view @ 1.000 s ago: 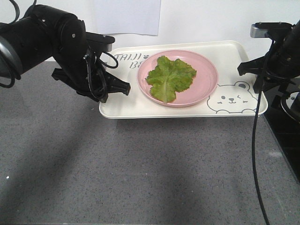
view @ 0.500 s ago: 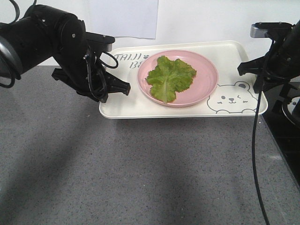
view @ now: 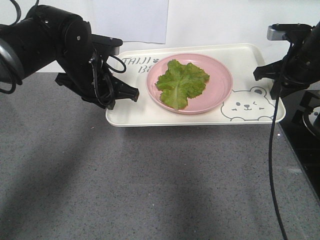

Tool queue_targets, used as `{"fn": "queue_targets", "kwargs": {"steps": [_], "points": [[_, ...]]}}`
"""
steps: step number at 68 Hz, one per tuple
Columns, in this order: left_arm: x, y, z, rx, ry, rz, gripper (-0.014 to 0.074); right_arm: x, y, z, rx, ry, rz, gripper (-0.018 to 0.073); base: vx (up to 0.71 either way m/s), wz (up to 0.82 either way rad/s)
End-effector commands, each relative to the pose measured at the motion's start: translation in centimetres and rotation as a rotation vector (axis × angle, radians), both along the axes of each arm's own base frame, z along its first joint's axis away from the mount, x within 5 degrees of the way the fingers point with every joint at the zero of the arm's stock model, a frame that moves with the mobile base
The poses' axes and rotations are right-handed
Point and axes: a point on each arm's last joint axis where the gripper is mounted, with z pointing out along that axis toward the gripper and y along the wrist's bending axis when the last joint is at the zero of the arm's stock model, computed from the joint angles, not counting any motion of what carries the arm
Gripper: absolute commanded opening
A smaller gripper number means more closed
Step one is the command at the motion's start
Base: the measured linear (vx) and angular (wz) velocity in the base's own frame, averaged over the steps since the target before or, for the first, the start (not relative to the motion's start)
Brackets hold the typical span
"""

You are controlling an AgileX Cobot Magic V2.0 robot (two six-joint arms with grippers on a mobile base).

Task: Transfer vegetables to tray and serve
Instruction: 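Keep holding the tray with both grippers as the base stops at the counter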

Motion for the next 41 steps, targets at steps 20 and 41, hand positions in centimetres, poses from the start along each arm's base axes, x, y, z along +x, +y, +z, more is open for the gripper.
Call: {"fn": "queue_targets", "kwargs": {"steps": [20, 41], "points": [[-1.21, -1.08, 4.34, -0.139, -0.147, -0.051, -0.0006, -1.29, 1.19, 3.02, 0.064, -0.076, 0.048, -0.0010, 0.02, 0.01], [-1.21, -1.08, 4.34, -0.139, -0.147, -0.051, -0.0006, -1.28, 1.19, 3.03, 0.064, -0.077, 0.048, -0.0010, 0.00, 0.00]]}}
